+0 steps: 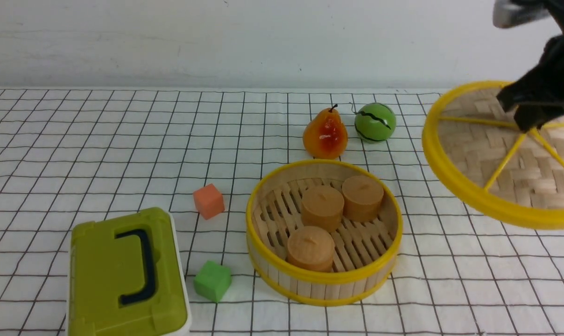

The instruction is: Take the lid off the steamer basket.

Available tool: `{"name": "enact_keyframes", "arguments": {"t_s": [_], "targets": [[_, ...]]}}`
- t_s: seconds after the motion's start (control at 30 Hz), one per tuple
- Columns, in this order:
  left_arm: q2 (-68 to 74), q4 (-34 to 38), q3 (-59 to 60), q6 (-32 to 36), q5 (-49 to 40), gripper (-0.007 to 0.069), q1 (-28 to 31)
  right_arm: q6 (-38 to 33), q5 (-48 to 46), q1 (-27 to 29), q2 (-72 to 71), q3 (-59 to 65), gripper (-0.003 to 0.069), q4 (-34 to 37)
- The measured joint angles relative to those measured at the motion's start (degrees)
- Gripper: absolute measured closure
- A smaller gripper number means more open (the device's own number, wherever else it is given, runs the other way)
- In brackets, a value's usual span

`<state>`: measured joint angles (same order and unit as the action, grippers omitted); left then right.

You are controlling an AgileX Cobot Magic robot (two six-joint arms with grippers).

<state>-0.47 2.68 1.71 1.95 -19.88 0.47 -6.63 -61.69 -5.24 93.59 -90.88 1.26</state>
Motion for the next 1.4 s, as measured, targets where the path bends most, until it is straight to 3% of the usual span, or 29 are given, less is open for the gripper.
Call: {"name": "enact_keyframes", "arguments": {"t_s": [0.2, 0.6, 0.77, 0.87, 1.0, 1.13, 1.4], "targets": [[0.0, 0.0, 0.0, 0.0, 0.0, 0.0385, 0.0, 0.0, 13.01, 4.77, 4.93, 10.1, 0.0555, 3.11], [0.0, 0.0, 0.0, 0.0, 0.0, 0.0385, 0.0, 0.14, 19.41, 5.02, 16.94, 11.32, 0.0554, 3.17], [0.0, 0.0, 0.0, 0.0, 0.0, 0.0385, 0.0, 0.19, 19.47, 5.02, 17.15, 11.22, 0.0492, 3.49], [0.0, 0.0, 0.0, 0.0, 0.0, 0.0385, 0.0, 0.19, 18.28, 5.02, 16.14, 11.22, 0.0403, 4.07], [0.0, 0.0, 0.0, 0.0, 0.0, 0.0385, 0.0, -0.12, 15.6, 5.02, 10.22, 11.28, 0.0368, 5.69], [0.0, 0.0, 0.0, 0.0, 0.0, 0.0385, 0.0, -3.15, 14.05, 5.09, 0.54, 11.28, 0.0383, 8.94], [0.0, 0.0, 0.0, 0.0, 0.0, 0.0385, 0.0, -13.95, 15.54, 5.09, -23.83, 19.77, 0.0533, 21.05]]}}
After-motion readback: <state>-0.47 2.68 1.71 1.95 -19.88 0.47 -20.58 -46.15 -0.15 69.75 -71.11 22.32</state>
